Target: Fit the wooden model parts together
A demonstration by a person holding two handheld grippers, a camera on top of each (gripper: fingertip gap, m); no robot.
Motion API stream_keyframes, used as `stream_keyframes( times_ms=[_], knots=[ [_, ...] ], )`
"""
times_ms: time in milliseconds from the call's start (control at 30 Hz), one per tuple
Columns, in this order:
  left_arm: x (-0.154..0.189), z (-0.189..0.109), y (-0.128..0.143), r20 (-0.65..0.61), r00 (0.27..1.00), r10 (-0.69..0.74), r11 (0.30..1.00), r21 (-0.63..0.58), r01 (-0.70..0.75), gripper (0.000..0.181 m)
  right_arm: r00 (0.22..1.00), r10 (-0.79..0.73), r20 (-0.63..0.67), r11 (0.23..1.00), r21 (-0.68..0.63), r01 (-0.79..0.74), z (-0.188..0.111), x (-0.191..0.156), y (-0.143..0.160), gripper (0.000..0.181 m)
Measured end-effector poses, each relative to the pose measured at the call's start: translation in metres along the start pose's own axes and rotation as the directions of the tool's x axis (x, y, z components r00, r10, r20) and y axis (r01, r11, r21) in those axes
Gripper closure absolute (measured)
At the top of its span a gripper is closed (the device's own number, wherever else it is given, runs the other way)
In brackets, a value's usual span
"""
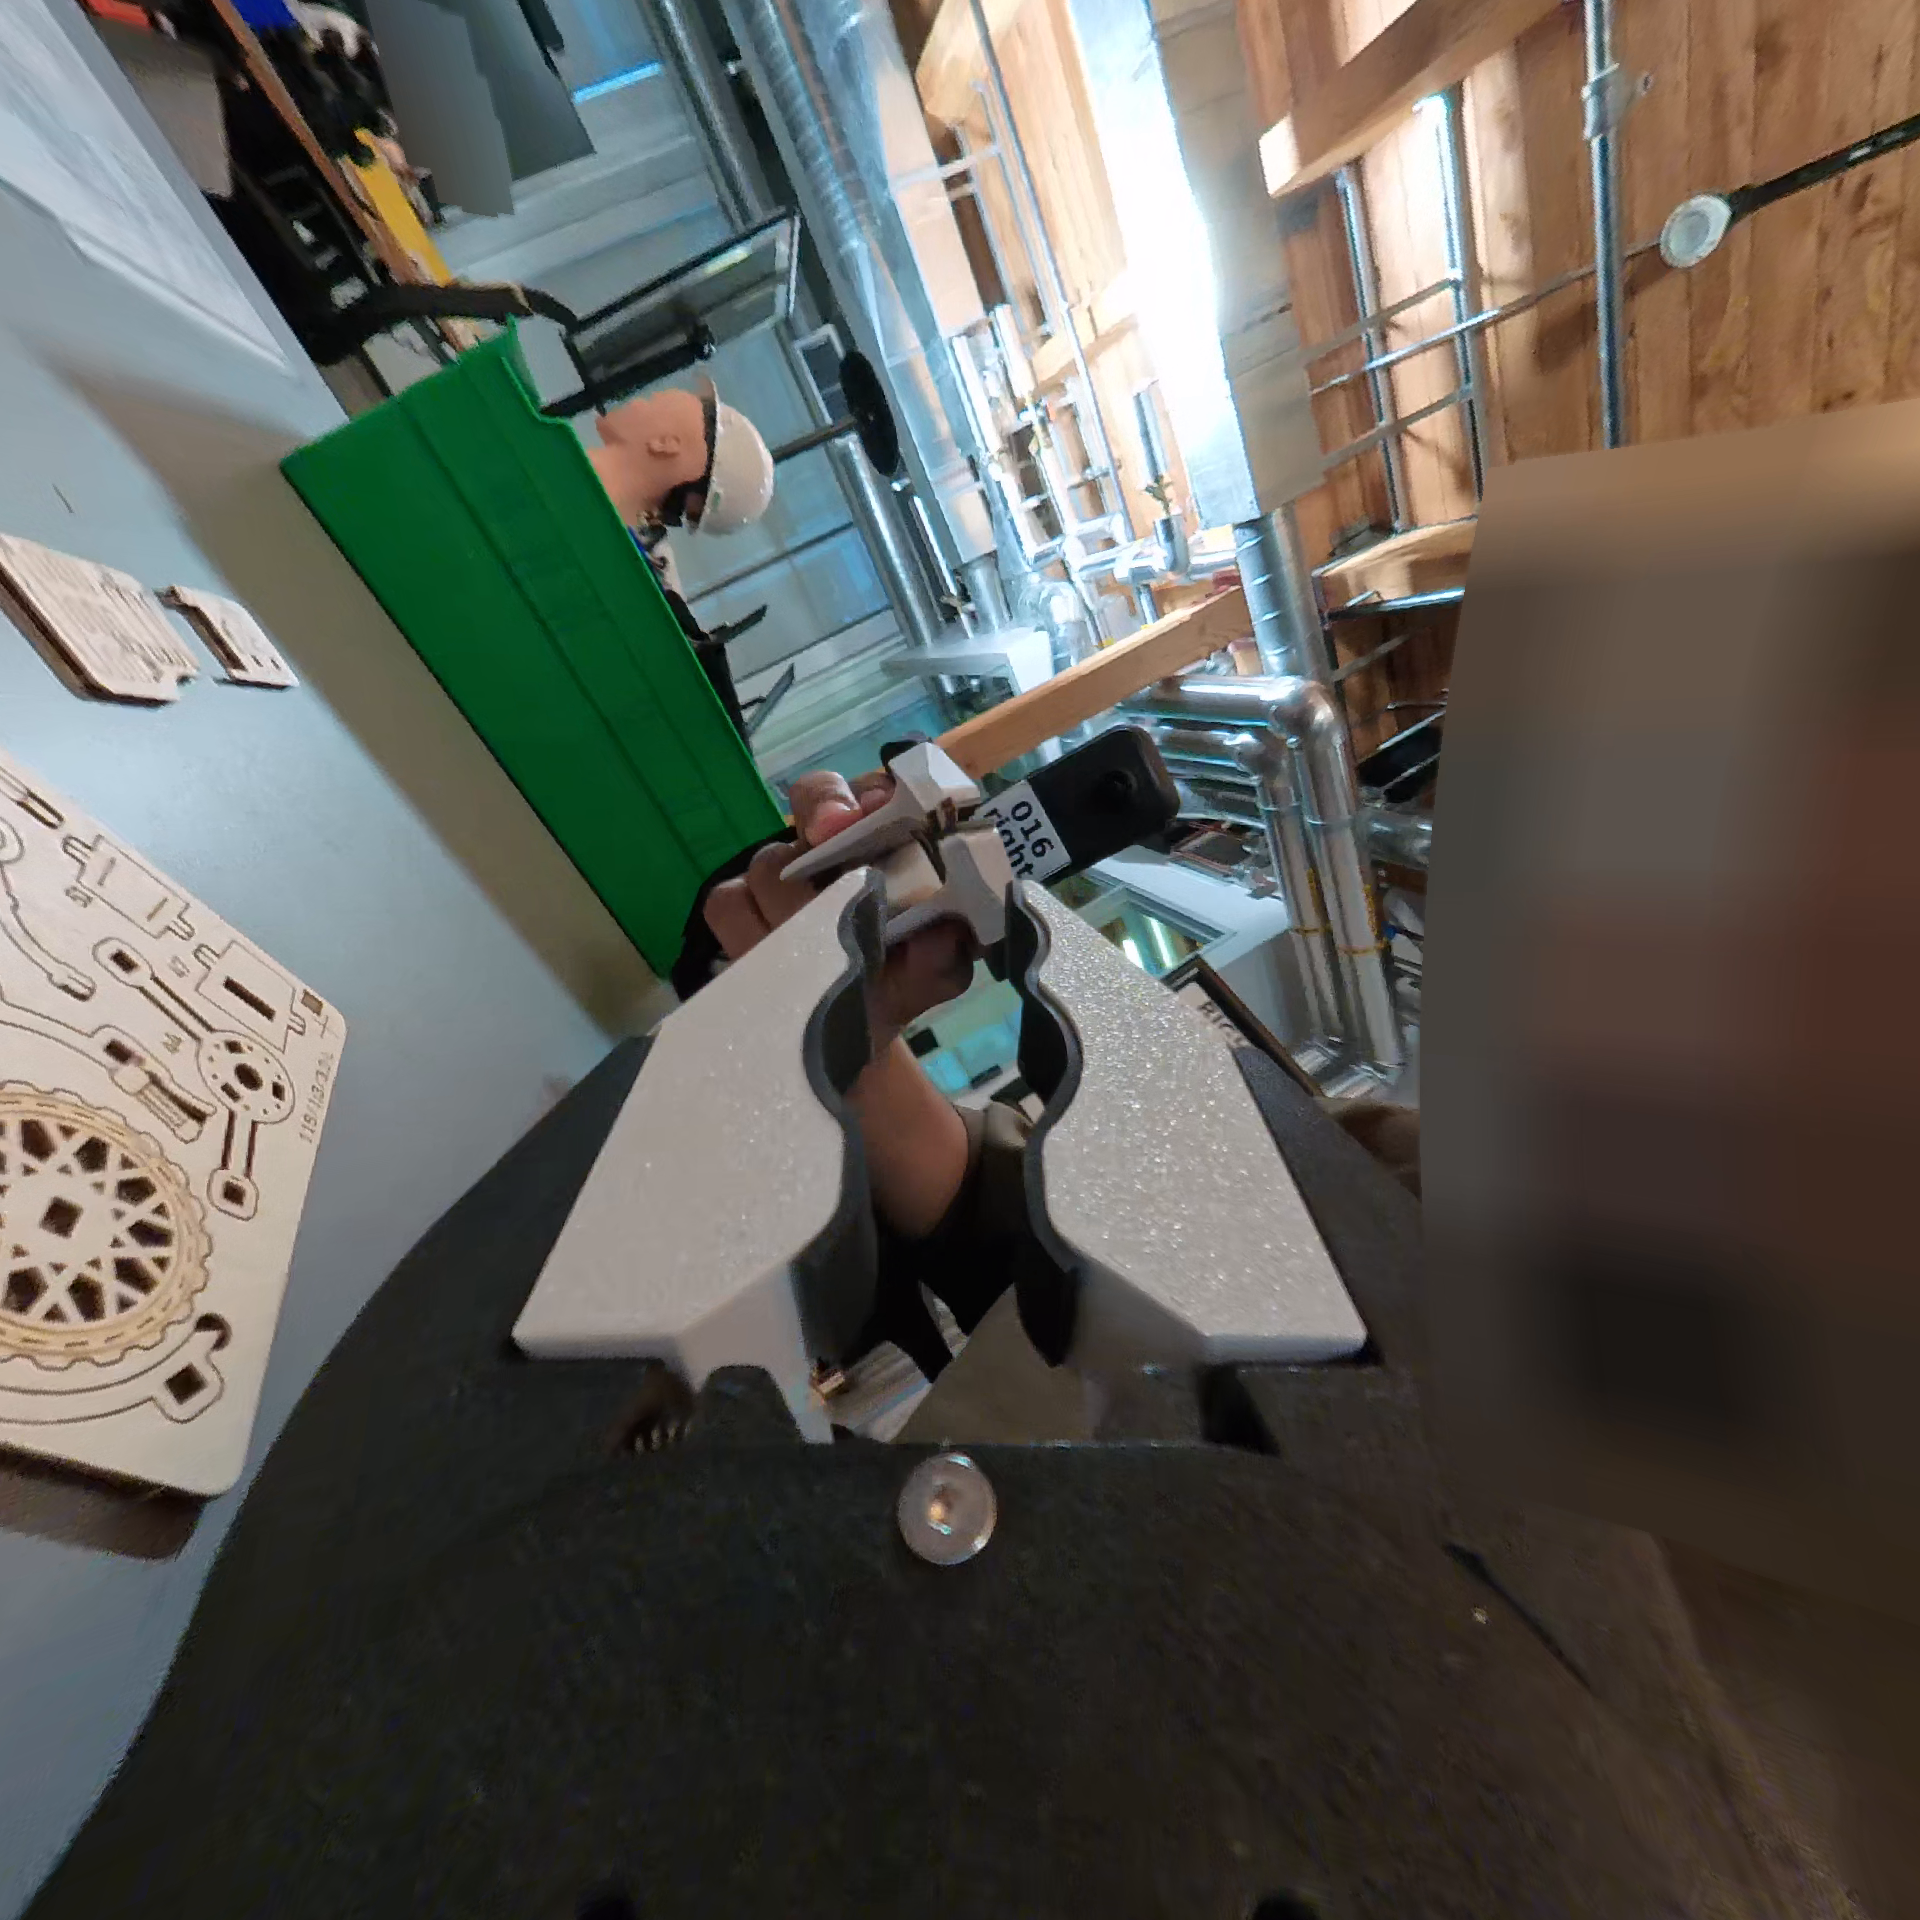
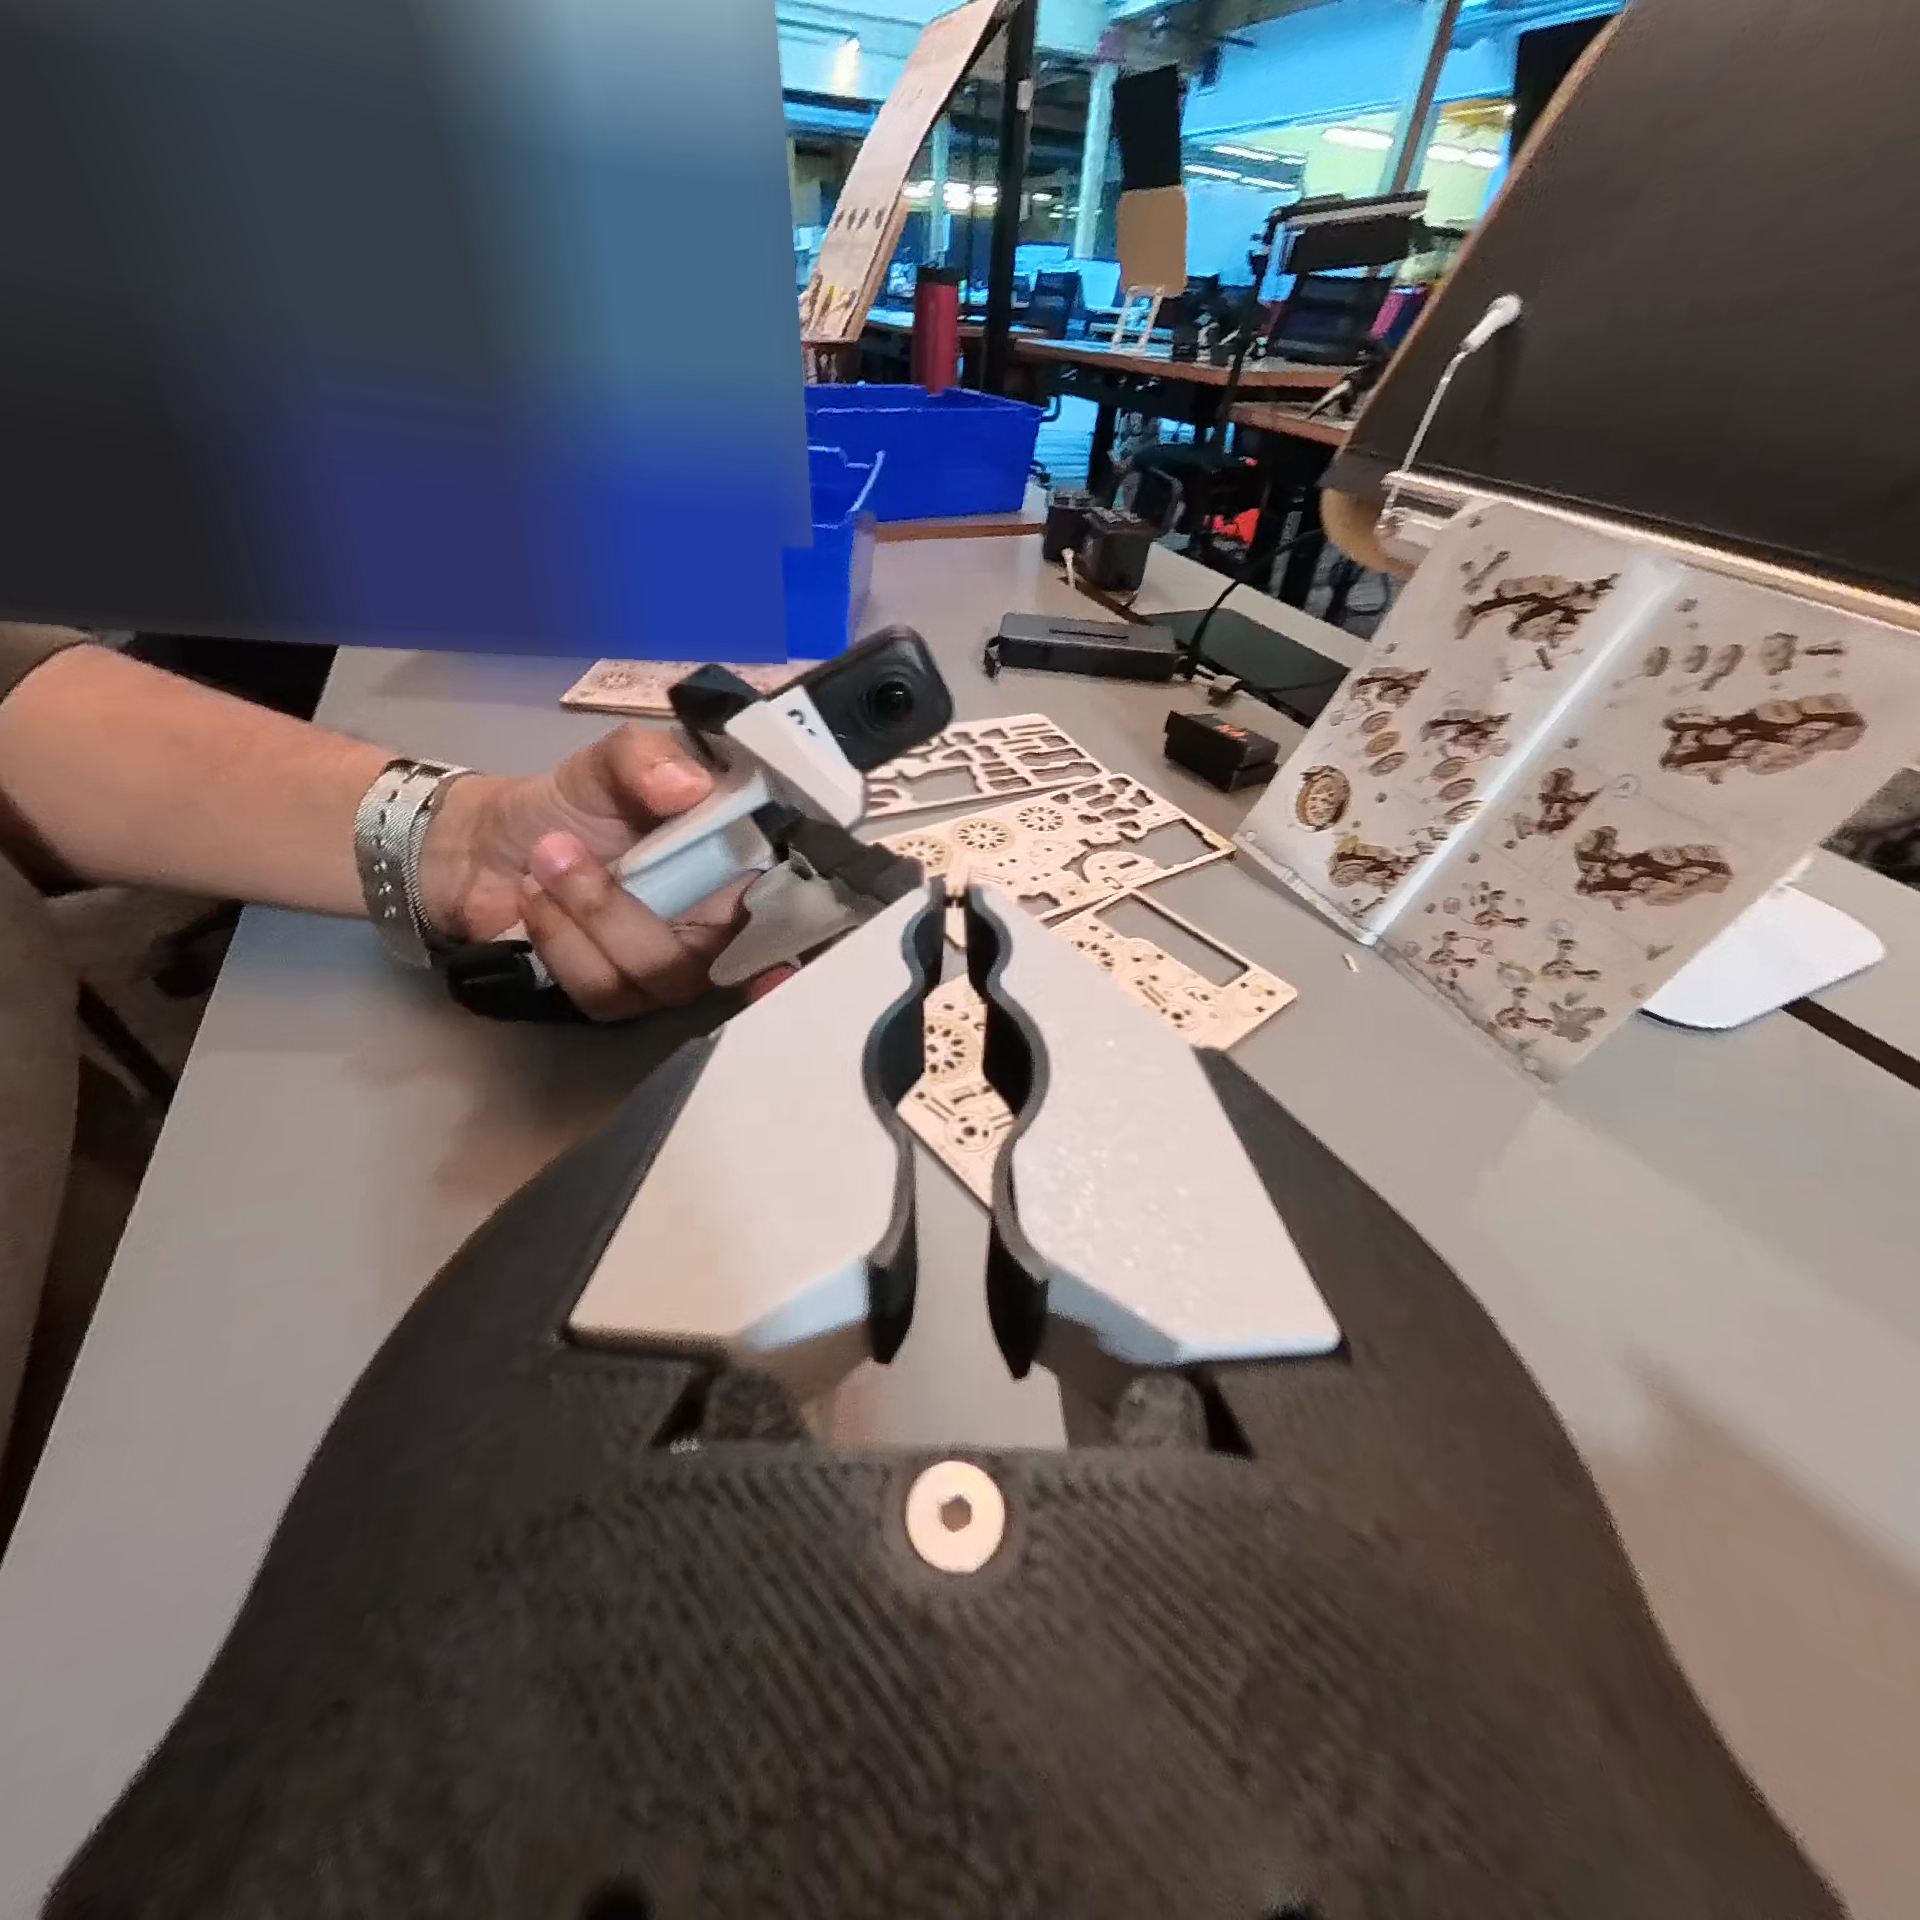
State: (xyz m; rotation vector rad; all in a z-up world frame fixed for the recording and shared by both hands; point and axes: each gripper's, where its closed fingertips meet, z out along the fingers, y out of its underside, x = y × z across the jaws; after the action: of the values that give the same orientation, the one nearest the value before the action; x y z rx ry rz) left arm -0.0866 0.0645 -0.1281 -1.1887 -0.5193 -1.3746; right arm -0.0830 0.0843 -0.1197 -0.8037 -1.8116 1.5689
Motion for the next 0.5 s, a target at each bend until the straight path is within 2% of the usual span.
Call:
stream_keyframes(
  times_ms=[100,200,367,500],
  knots=[
    [-0.001,0.001,0.004,0.084,0.992,0.099,0.995,-0.021,-0.097,0.156,0.999,0.041,-0.016,0.999,0.013,-0.041,-0.007,0.004,-0.005,0.181],
    [-0.001,0.002,0.018,0.193,0.948,0.253,0.966,-0.096,-0.238,0.152,1.0,0.03,-0.008,1.0,0.001,-0.03,-0.017,-0.007,-0.008,0.18],
    [-0.009,-0.013,0.045,0.362,0.766,0.531,0.845,-0.29,-0.449,0.14,0.999,-0.039,-0.013,0.992,-0.12,0.037,-0.04,-0.03,0.022,0.18],
    [-0.017,-0.024,0.059,0.423,0.61,0.669,0.742,-0.428,-0.516,0.122,1.0,-0.012,-0.004,0.988,-0.156,0.011,-0.045,-0.038,0.033,0.181]
  ],
)
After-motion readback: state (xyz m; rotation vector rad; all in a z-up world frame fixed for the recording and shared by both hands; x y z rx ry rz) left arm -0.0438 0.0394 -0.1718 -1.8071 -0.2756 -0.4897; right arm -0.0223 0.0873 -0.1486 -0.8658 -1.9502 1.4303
